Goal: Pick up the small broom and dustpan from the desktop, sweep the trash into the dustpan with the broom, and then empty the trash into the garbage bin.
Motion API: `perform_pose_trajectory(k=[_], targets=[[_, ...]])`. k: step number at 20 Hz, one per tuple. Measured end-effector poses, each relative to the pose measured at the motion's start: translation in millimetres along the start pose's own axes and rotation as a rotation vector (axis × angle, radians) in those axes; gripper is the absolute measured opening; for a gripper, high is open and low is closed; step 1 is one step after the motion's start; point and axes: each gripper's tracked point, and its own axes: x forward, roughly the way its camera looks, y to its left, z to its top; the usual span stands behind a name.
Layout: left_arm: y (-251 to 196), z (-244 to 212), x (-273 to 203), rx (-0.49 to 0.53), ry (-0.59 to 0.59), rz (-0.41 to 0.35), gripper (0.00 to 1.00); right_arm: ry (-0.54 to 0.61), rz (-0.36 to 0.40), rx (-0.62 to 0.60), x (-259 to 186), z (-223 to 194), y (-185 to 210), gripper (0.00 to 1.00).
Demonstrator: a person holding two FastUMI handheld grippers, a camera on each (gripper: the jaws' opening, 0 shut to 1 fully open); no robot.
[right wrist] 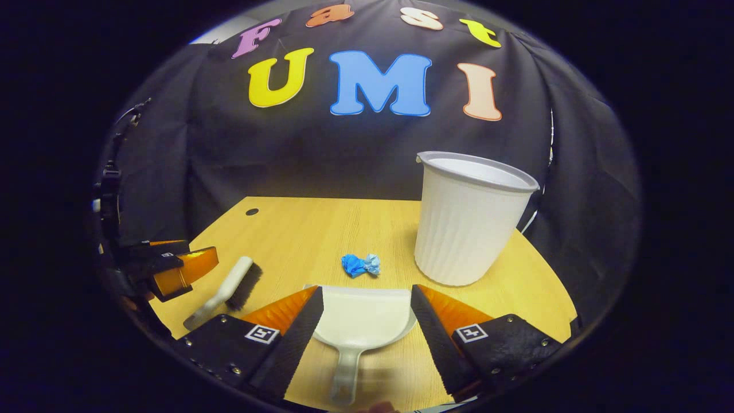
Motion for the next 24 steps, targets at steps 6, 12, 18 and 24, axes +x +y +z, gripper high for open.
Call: perform_pose_trajectory(k=[6,12,18,24], targets=[[15.3,-48.7,18.5,-0.041,0.184,0.001,0.96,0.165,-0.003,0.013,11.8,-40.7,2.0,0.96],[20.4,-91.9,25.0,-0.056,0.338,-0.012,0.99,0.289,-0.010,0.033,18.0,-69.4,3.9,0.96],[23.4,-118.0,31.0,-0.059,0.425,-0.017,0.96,0.408,0.010,0.045,17.9,-101.4,9.9,0.96],[26.7,-135.5,47.2,-0.056,0.495,-0.023,0.96,0.513,0.015,0.038,36.1,-127.6,15.5,0.96]])
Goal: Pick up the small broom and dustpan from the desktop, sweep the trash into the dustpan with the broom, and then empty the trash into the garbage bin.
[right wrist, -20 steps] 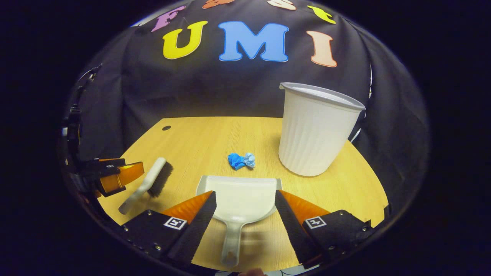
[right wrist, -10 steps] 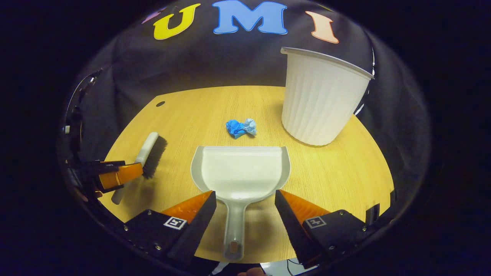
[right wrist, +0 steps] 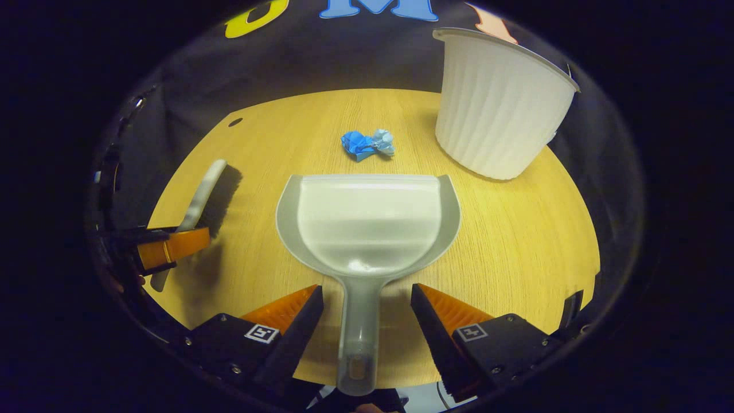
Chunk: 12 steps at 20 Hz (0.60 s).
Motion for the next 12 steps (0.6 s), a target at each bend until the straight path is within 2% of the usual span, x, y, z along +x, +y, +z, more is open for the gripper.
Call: perform_pose_trajectory(k=[7,8,9,10,12], targets=[[-2.0,-5.3,24.6,0.031,0.080,0.005,0.96,0.077,0.005,0.016,22.7,-3.7,-1.6,0.96],[-3.4,-5.9,26.6,0.036,0.086,0.004,0.94,0.085,0.007,0.015,25.5,-3.7,-1.8,0.96],[-2.0,-4.9,27.2,0.047,0.091,0.013,0.86,0.092,0.006,0.014,27.0,-4.0,-2.4,0.94],[-1.7,-4.1,28.6,0.062,0.089,0.015,0.78,0.098,0.009,0.013,27.2,-3.6,-2.6,0.80],[-2.0,-0.6,31.6,0.083,0.087,0.023,0.72,0.094,0.004,0.004,29.4,-2.5,-4.9,0.76]])
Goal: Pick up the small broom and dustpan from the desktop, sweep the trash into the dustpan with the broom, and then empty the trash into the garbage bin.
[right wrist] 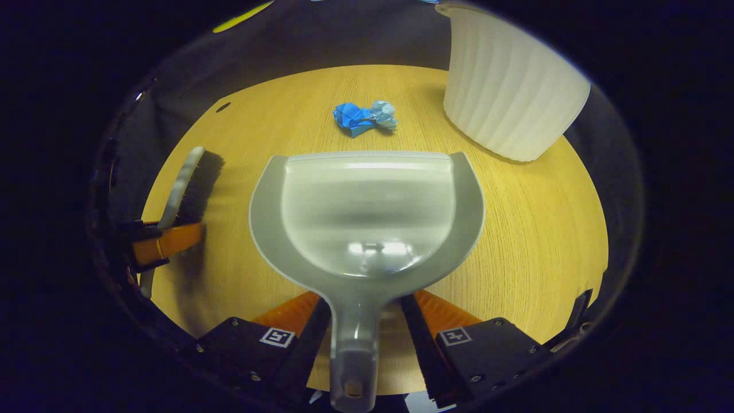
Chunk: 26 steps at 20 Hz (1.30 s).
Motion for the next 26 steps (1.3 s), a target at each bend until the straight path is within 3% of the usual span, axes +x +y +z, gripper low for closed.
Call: perform_pose_trajectory(k=[1,2,4,5,6,11,26], targets=[[1.6,2.3,1.0,0.009,-0.001,0.006,0.67,-0.010,-0.006,-0.002,2.8,2.0,-0.8,0.71],[1.9,4.8,2.2,0.015,-0.007,0.008,0.65,-0.014,-0.010,-0.017,2.2,3.7,-2.1,0.55],[2.4,9.9,3.8,0.021,-0.014,0.011,0.63,-0.023,-0.024,-0.044,-0.1,2.9,-5.3,0.51],[2.7,10.4,5.5,0.019,-0.016,0.015,0.56,-0.031,-0.035,-0.049,-0.3,4.0,-7.9,0.52],[2.9,12.6,5.4,0.021,-0.017,0.015,0.47,-0.025,-0.034,-0.057,-0.1,3.3,-7.6,0.37],[-2.3,23.5,6.6,0.037,-0.040,-0.017,0.41,-0.026,-0.019,-0.085,0.6,4.1,-12.4,0.35],[-60.9,132.8,46.2,0.330,-0.131,-0.095,0.40,-0.013,0.031,-0.191,0.6,13.0,-50.0,0.35]])
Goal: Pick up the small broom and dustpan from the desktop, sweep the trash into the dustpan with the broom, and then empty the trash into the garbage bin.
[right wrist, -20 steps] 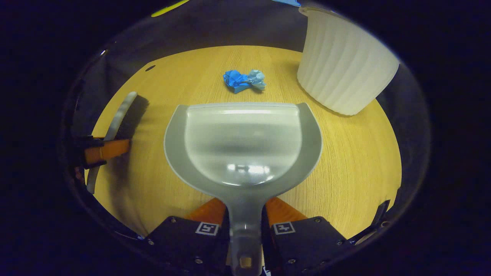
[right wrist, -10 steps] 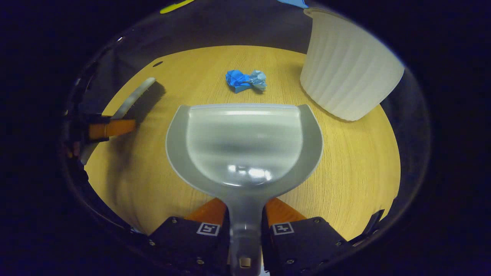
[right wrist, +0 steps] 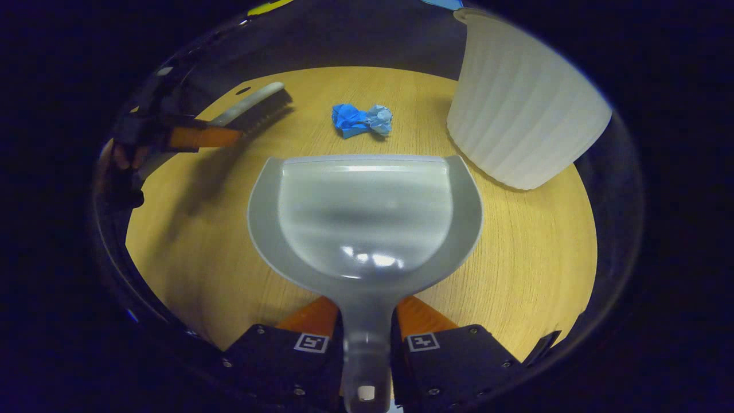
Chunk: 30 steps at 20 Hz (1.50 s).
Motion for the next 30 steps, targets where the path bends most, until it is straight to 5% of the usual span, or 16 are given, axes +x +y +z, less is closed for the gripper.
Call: perform_pose_trajectory(k=[17,30], targets=[[-93.7,76.7,70.9,0.314,0.000,-0.290,0.42,0.026,0.092,-0.093,1.3,11.1,-19.0,0.35],[-147.1,90.4,21.6,0.411,0.003,-0.547,0.42,0.017,0.140,-0.090,-53.4,37.0,12.6,0.35]])
